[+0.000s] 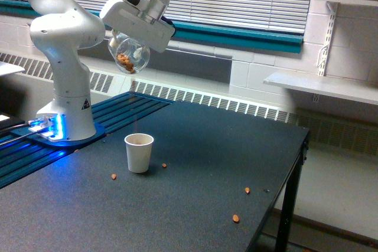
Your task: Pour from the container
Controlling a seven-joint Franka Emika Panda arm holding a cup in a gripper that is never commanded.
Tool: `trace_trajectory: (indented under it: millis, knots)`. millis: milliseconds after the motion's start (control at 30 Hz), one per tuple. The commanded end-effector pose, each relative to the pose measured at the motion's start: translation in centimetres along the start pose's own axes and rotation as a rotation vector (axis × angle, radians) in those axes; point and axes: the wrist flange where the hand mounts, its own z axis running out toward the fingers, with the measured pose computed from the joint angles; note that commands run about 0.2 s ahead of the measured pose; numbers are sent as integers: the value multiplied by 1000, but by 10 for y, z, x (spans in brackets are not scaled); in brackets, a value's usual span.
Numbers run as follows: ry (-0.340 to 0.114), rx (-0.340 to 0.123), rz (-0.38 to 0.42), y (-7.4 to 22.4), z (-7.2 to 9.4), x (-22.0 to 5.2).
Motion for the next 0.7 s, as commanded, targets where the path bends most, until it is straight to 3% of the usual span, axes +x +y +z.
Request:
trace_trajectory:
  millis: [33, 700]
  knots:
    - [-2, -1, 3, -2, 2, -1]
    - [-5, -12, 2, -1, 4, -3]
